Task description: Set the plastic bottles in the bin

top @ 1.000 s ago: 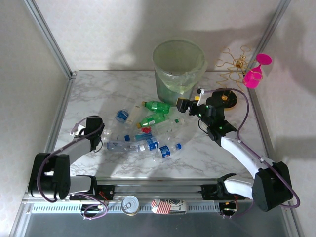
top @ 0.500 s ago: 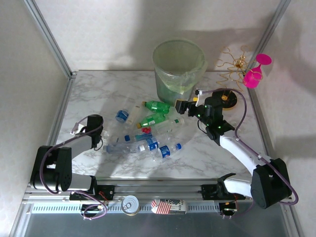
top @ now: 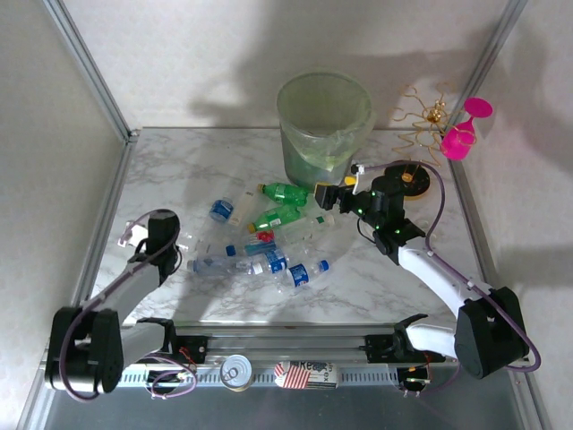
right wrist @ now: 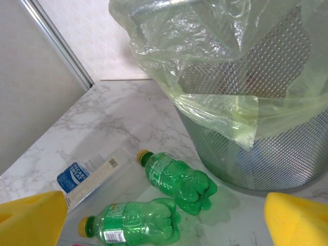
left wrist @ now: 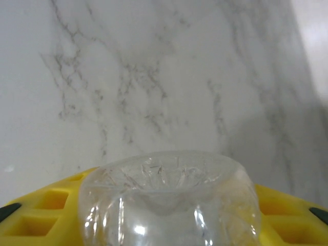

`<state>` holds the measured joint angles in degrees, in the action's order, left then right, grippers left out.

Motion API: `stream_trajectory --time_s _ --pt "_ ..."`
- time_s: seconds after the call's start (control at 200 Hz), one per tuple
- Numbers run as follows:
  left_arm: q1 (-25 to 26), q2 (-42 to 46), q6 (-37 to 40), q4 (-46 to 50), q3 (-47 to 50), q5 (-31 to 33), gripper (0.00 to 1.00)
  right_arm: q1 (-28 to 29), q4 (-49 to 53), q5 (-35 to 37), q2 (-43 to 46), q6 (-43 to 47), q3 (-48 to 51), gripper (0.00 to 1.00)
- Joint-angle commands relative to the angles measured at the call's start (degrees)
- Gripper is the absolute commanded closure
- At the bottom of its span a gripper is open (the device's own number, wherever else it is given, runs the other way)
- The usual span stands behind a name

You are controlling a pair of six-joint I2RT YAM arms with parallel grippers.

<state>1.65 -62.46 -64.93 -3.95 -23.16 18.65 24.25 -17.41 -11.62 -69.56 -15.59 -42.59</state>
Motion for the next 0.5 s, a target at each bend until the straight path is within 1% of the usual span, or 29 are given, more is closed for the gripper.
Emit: stream_trajectory --time_s 0.0,0.13,0.25,0.381,0.441,0.496 --pt "-0.4 6.7 0.7 -5.6 2.5 1.7 0.63 -0.2 -3.3 -2.6 -0.1 0.5 1.2 0.01" --pt "-0.3 14.6 2.8 -9.8 4.0 0.0 0.64 -0.3 -5.2 -4.2 -0.6 -0.9 2.1 0.01" --pt "-0.1 18.4 5.7 -11.6 2.7 -3.6 0.65 -0.2 -7.0 -5.7 -1.6 -2.7 2.7 0.01" --pt "1.0 18.4 8.2 -18.2 1.0 -11.1 0.65 -0.2 -9.5 -7.5 -3.2 -5.0 3.3 0.01" --pt "2.6 17.1 9.7 -21.1 -0.6 -13.7 0.65 -0.2 -10.2 -9.0 -4.3 -5.7 3.2 0.01" --pt "5.0 15.5 11.6 -22.5 -2.8 -14.3 0.65 -0.1 -10.8 -10.3 -5.1 -6.4 3.1 0.01"
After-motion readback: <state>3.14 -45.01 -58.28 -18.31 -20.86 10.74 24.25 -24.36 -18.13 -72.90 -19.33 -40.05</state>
